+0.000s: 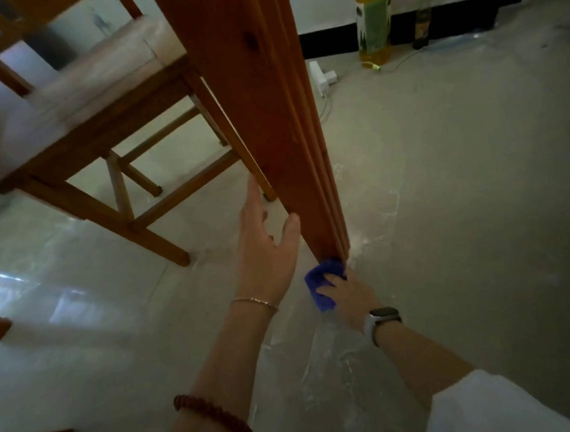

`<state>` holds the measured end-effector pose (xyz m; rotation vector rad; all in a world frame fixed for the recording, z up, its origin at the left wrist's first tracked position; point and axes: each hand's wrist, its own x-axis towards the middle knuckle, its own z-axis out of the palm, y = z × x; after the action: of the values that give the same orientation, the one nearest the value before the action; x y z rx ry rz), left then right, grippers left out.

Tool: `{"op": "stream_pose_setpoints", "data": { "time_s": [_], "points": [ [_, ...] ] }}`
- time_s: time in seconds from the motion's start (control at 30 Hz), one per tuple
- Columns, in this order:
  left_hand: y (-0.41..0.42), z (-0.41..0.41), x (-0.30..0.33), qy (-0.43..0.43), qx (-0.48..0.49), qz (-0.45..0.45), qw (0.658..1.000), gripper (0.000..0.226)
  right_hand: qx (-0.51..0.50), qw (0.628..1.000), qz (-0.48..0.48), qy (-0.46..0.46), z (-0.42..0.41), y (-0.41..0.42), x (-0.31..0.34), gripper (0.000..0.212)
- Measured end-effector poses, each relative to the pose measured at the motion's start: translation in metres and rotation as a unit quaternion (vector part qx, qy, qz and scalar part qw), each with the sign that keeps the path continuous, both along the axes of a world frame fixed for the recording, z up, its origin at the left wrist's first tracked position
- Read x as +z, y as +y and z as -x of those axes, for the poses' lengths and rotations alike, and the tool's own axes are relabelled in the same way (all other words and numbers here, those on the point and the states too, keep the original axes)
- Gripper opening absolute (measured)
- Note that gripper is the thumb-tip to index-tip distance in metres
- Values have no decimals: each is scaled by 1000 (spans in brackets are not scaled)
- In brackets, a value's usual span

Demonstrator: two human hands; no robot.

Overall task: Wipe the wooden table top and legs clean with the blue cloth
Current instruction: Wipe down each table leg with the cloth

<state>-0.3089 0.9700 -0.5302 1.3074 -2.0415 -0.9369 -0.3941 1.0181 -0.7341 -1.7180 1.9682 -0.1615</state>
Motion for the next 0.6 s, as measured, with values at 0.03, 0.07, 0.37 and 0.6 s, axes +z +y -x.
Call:
{"op": "stream_pose_setpoints", "data": {
  "time_s": [0.03,0.07,0.37,0.6],
  "points": [
    [4,-5,-7,-6,25,-18,1000,67,-36,998,-11,-58,-1,8,0,46],
    [10,-10,-14,-15,49,-35,998,63,-77,991,8,-109,-2,16,-1,47],
    [57,-33,-13,-66,132,-70,987,42,-316,880,144,-323,-4,48,50,30],
    [103,-43,39,-72,95,2,993,42,-347,848,194,-351,-17,76,144,31]
  ]
}}
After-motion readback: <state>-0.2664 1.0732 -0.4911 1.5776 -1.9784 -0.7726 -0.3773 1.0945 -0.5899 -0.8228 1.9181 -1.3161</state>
